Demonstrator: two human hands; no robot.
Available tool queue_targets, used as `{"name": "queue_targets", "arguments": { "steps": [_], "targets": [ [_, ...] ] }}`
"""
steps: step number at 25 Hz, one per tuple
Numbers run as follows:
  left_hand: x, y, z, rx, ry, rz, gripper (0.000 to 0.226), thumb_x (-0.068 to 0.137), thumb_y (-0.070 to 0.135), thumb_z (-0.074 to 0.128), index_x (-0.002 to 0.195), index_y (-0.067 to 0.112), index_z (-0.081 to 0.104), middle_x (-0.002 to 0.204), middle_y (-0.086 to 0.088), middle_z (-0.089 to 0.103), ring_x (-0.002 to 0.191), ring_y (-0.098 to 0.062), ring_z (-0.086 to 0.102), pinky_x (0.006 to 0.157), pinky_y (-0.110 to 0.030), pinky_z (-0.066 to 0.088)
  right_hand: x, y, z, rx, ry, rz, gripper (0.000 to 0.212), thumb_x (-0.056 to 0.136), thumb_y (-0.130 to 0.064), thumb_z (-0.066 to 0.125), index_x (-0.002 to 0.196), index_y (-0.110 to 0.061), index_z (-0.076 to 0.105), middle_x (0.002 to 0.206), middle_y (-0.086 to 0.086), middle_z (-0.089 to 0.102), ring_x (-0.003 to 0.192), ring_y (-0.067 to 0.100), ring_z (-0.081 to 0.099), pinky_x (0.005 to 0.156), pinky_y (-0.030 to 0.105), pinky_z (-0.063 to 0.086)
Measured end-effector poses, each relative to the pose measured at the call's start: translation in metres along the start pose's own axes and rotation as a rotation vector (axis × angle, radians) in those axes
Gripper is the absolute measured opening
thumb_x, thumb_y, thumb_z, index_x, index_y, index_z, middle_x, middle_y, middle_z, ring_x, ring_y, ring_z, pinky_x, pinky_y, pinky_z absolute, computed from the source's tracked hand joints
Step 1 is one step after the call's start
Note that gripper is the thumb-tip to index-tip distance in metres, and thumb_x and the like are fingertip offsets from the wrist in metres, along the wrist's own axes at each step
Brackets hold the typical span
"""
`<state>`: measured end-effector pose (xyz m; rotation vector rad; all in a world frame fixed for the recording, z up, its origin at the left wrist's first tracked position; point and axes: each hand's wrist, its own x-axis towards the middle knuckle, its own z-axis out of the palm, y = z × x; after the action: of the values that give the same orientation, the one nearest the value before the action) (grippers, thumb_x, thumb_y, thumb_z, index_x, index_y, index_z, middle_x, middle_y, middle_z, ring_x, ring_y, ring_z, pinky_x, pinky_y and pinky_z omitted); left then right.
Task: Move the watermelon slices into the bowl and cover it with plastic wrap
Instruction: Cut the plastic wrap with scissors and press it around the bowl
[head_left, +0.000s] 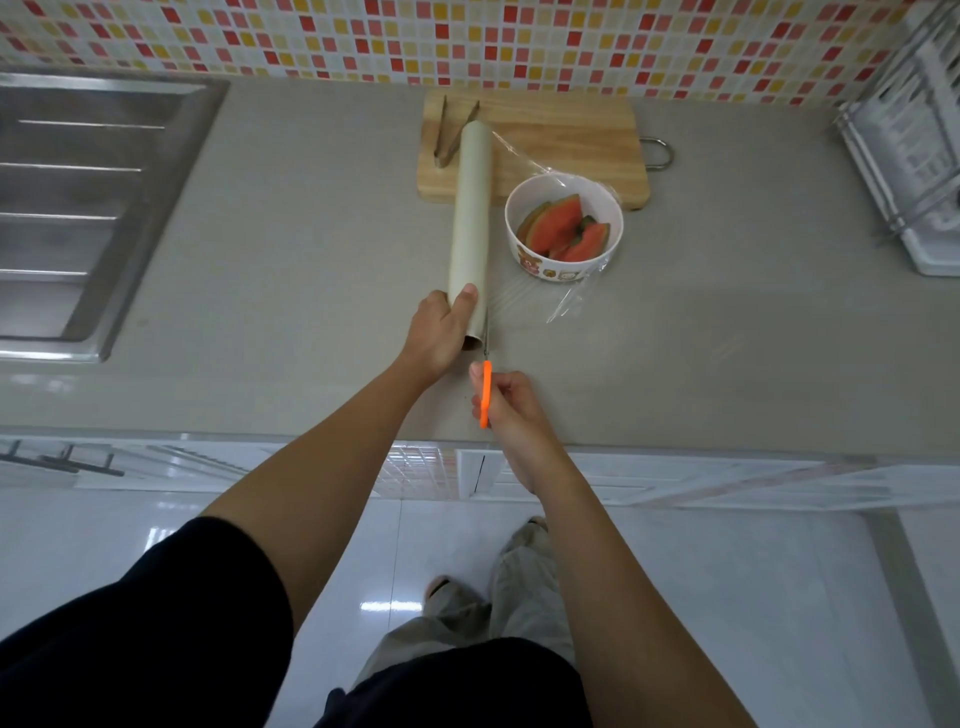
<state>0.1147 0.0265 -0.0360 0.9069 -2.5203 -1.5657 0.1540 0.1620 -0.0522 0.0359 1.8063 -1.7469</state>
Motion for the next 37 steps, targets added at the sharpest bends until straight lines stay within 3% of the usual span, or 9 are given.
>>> {"name": "queue_targets", "arguments": {
  "steps": [5, 10, 14, 19, 23, 28, 33, 37],
  "targets": [
    [0.000, 0.000, 0.000, -0.028, -0.012, -0.019, 0.043, 0.095, 0.047, 0.039, 0.088, 0.005, 0.048, 0.080, 0.001, 0.047, 0.075, -0.017, 0.045, 0.058, -0.027, 0.033, 0.008, 0.000, -0.002, -0.019, -0.031, -0.052, 0.035, 0.078, -0.052, 0.060, 0.074, -0.020, 0.045, 0.063, -0.009, 0.043, 0.062, 0.007, 0.043, 0.075, 0.029, 0.039],
    [-0.003, -0.005, 0.001, -0.071, -0.019, -0.019, 0.043, 0.095, 0.047, 0.039, 0.094, 0.005, 0.049, 0.093, -0.004, 0.050, 0.083, -0.020, 0.048, 0.064, -0.029, 0.035, 0.006, 0.010, -0.006, 0.003, -0.042, -0.029, 0.015, 0.087, -0.029, 0.061, 0.083, -0.021, 0.049, 0.068, -0.008, 0.051, 0.062, 0.003, 0.047, 0.075, 0.026, 0.039],
    [0.006, -0.007, -0.005, -0.091, 0.010, -0.028, 0.040, 0.095, 0.044, 0.041, 0.090, 0.006, 0.049, 0.082, 0.002, 0.048, 0.073, -0.013, 0.047, 0.059, -0.025, 0.036, 0.016, 0.002, -0.001, 0.003, -0.089, -0.014, 0.022, 0.083, -0.038, 0.059, 0.075, -0.021, 0.048, 0.065, -0.004, 0.045, 0.061, 0.009, 0.040, 0.067, 0.025, 0.036],
    [0.001, -0.001, -0.001, -0.092, 0.005, 0.013, 0.035, 0.096, 0.039, 0.044, 0.080, 0.008, 0.048, 0.074, 0.002, 0.047, 0.064, -0.009, 0.046, 0.050, -0.015, 0.037, 0.023, -0.010, -0.004, 0.002, -0.047, -0.014, 0.032, 0.081, -0.049, 0.059, 0.081, -0.019, 0.048, 0.063, -0.005, 0.048, 0.057, 0.006, 0.043, 0.063, 0.023, 0.036],
    [0.000, 0.000, 0.000, -0.112, -0.011, -0.008, 0.036, 0.096, 0.040, 0.043, 0.086, 0.006, 0.049, 0.083, -0.003, 0.050, 0.073, -0.017, 0.049, 0.058, -0.025, 0.038, 0.032, -0.012, -0.010, -0.035, -0.040, -0.025, 0.035, 0.079, -0.053, 0.059, 0.083, -0.020, 0.049, 0.065, -0.007, 0.050, 0.059, 0.003, 0.045, 0.066, 0.023, 0.037],
    [0.002, -0.002, -0.001, -0.128, -0.005, 0.002, 0.036, 0.096, 0.039, 0.043, 0.090, 0.005, 0.052, 0.089, -0.006, 0.053, 0.078, -0.019, 0.051, 0.059, -0.022, 0.038, 0.043, -0.014, -0.014, -0.065, -0.043, -0.058, 0.031, 0.080, -0.049, 0.061, 0.082, -0.021, 0.050, 0.067, -0.006, 0.051, 0.059, 0.002, 0.046, 0.064, 0.024, 0.037],
    [0.002, -0.006, -0.001, -0.123, -0.007, 0.002, 0.031, 0.096, 0.039, 0.044, 0.085, 0.011, 0.050, 0.079, 0.003, 0.050, 0.070, -0.006, 0.050, 0.055, -0.017, 0.038, 0.056, -0.024, -0.011, -0.013, -0.039, -0.056, 0.023, 0.087, -0.039, 0.058, 0.080, -0.019, 0.048, 0.069, -0.007, 0.053, 0.057, -0.003, 0.049, 0.057, 0.014, 0.039],
    [0.003, -0.008, -0.001, -0.141, -0.018, -0.031, 0.033, 0.096, 0.042, 0.043, 0.092, 0.009, 0.050, 0.087, -0.001, 0.053, 0.077, -0.014, 0.052, 0.061, -0.026, 0.037, 0.064, -0.030, -0.014, 0.001, -0.051, -0.077, 0.018, 0.088, -0.033, 0.057, 0.081, -0.018, 0.049, 0.073, -0.005, 0.055, 0.057, -0.007, 0.052, 0.054, 0.008, 0.041]
  ]
}}
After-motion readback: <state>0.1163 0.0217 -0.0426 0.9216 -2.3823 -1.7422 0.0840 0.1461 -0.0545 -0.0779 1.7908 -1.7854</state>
